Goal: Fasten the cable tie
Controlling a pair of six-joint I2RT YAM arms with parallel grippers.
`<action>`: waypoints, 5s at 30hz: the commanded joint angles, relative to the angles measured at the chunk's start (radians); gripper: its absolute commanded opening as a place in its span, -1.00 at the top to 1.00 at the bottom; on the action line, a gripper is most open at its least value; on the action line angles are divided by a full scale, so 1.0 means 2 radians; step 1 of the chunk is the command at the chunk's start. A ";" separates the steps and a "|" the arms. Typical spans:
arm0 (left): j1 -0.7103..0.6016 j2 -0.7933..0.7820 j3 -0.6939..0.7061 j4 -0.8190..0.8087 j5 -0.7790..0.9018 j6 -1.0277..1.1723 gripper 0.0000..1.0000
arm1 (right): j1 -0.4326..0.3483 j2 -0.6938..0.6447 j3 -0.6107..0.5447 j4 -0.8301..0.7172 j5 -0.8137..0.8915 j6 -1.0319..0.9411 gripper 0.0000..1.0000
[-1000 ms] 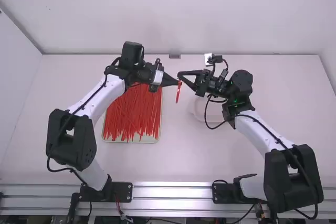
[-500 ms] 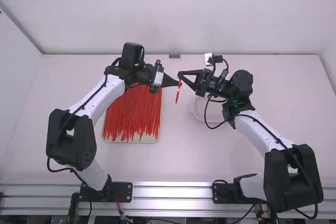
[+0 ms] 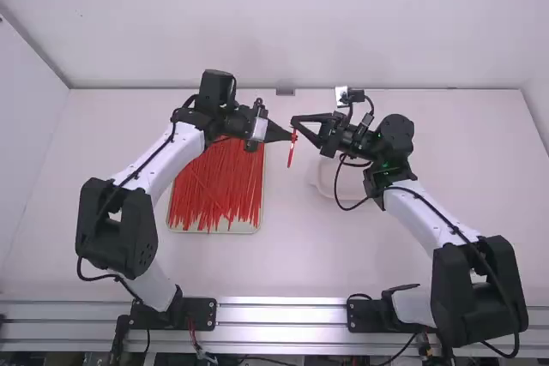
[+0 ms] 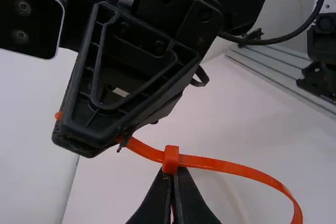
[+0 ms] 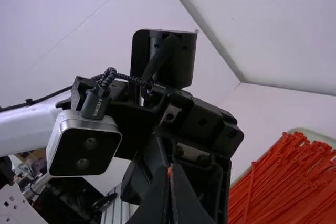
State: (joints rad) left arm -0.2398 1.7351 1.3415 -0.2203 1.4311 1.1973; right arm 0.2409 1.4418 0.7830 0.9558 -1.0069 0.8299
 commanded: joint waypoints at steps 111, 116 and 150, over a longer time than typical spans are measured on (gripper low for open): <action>-0.014 0.005 -0.127 0.054 -0.098 -0.081 0.96 | -0.009 -0.011 0.014 0.017 -0.035 0.013 1.00; -0.014 0.005 -0.146 0.054 -0.097 -0.080 0.96 | -0.009 -0.011 0.014 0.031 -0.035 0.023 1.00; -0.014 0.005 -0.174 0.136 -0.024 -0.116 0.96 | -0.010 -0.011 0.014 0.031 -0.035 0.028 1.00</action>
State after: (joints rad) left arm -0.2573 1.7195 1.0164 0.0589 1.3804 0.9924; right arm 0.2245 1.4471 0.7769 0.9997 -1.1007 0.8730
